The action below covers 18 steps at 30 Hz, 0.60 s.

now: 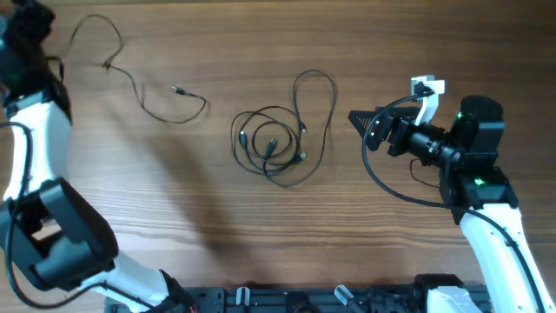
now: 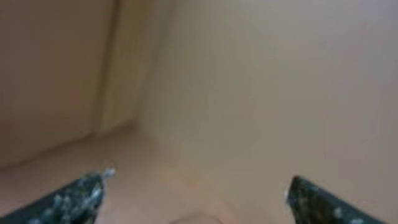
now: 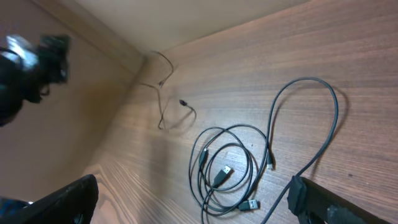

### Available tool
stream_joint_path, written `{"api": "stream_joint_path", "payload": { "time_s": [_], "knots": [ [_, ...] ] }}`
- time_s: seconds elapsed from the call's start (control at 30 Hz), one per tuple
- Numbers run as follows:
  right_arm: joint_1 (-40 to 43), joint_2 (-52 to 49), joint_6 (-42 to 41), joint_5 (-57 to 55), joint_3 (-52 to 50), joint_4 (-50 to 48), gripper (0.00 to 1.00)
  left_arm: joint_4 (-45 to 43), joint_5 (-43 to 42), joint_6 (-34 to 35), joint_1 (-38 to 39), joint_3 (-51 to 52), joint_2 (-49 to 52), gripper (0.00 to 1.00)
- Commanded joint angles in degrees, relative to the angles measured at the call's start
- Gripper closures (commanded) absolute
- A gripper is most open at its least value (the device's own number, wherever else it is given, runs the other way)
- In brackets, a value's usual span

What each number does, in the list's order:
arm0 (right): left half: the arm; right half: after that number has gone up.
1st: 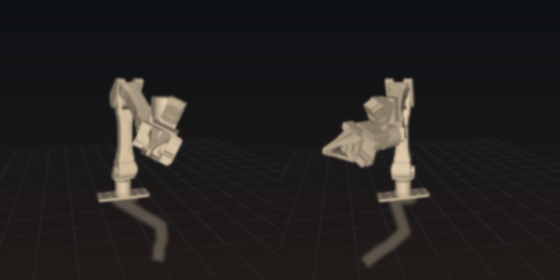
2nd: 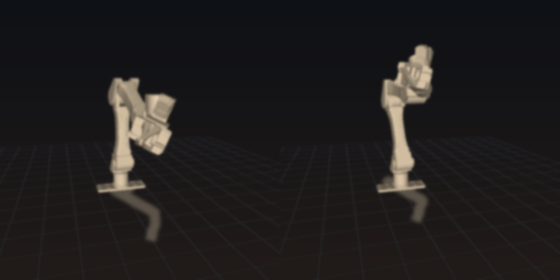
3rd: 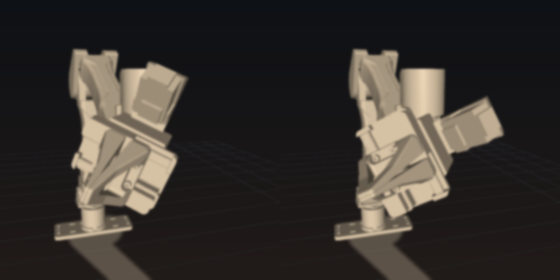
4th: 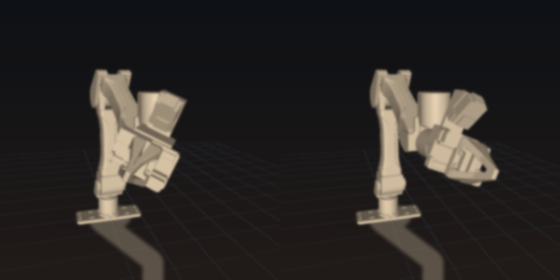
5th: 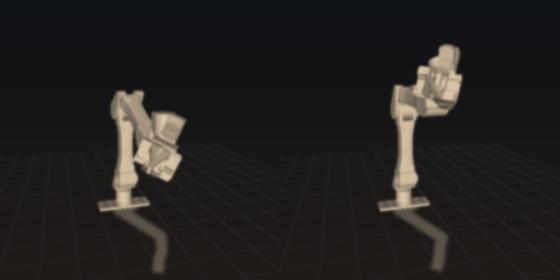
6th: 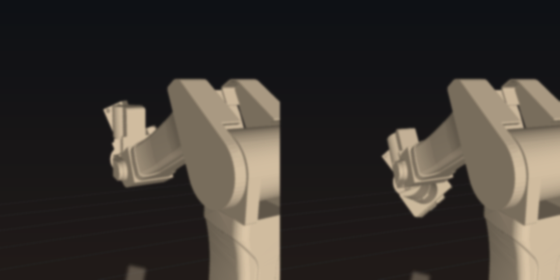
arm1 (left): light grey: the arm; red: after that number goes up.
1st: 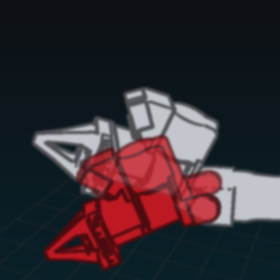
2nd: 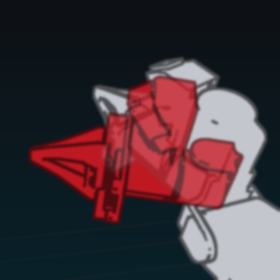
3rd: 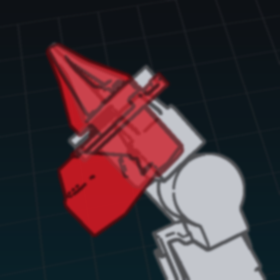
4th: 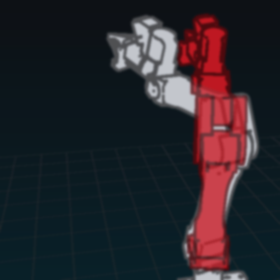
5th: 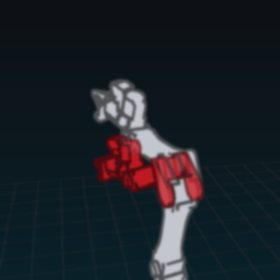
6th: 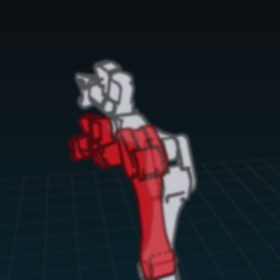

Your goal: Untangle cables

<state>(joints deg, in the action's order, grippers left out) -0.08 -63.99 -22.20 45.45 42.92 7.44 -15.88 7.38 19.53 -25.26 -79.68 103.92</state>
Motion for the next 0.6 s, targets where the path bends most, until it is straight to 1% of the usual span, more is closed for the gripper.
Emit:
{"api": "stream_joint_path", "payload": {
  "time_s": [0.0, 0.03, 0.07, 0.1, 0.17, 0.2, 0.27, 0.33, 0.4, 0.47, 0.53, 0.57],
  "knots": [
    [-0.31, -0.31, 1.18, 0.92, 1.22, -0.50, 0.00, 7.06, -0.31, -1.09, -0.48, -0.48, 1.55, 0.00],
    [-0.31, -0.33, 1.18, 0.92, 1.22, -0.50, 0.00, 8.44, -1.01, -1.11, -0.24, -0.48, 1.51, 0.00],
    [-0.31, -0.33, 1.20, 0.92, 1.22, -0.48, 0.00, 11.67, -5.53, -1.11, 0.33, -0.48, 1.09, 0.00],
    [-0.31, -0.31, 1.18, 0.90, 1.22, -0.50, 0.00, 15.15, -13.22, -1.11, 0.96, -0.48, 0.74, 0.00],
    [-0.31, -0.33, 1.16, 0.90, 1.22, -0.48, 0.00, 21.03, -24.35, -1.03, 2.36, -0.48, 0.70, 0.00],
    [-0.31, -0.33, 1.14, 0.90, 1.22, -0.48, 0.00, 25.49, -25.66, -0.02, 3.63, -0.48, 0.92, 0.00],
    [-0.31, -0.33, 1.18, 0.63, 1.22, -0.48, 0.00, 33.48, -19.54, 4.35, 6.69, -0.35, 1.90, 0.00],
    [-0.31, -0.33, 1.18, -0.85, 1.22, -0.52, 0.00, 37.40, -12.20, 8.04, 10.14, 0.00, 3.87, 0.00],
    [-0.31, -0.31, 1.20, -2.73, 1.22, -0.52, 0.00, 38.75, -4.79, 8.02, 13.70, 0.00, 6.80, 0.00],
    [-0.31, -0.33, 1.16, -3.02, 1.22, -0.50, 0.00, 39.56, -2.32, 10.27, 15.52, 0.00, 8.87, 0.00],
    [-0.31, -0.33, 1.16, -3.02, 1.22, -0.20, 0.00, 39.69, -1.81, 17.14, 16.52, 0.00, 11.41, 0.00],
    [-0.31, -0.33, 1.16, -3.02, 1.22, -0.07, 0.00, 39.28, -0.15, 19.93, 16.52, 0.00, 12.37, 0.00]
  ]
}}
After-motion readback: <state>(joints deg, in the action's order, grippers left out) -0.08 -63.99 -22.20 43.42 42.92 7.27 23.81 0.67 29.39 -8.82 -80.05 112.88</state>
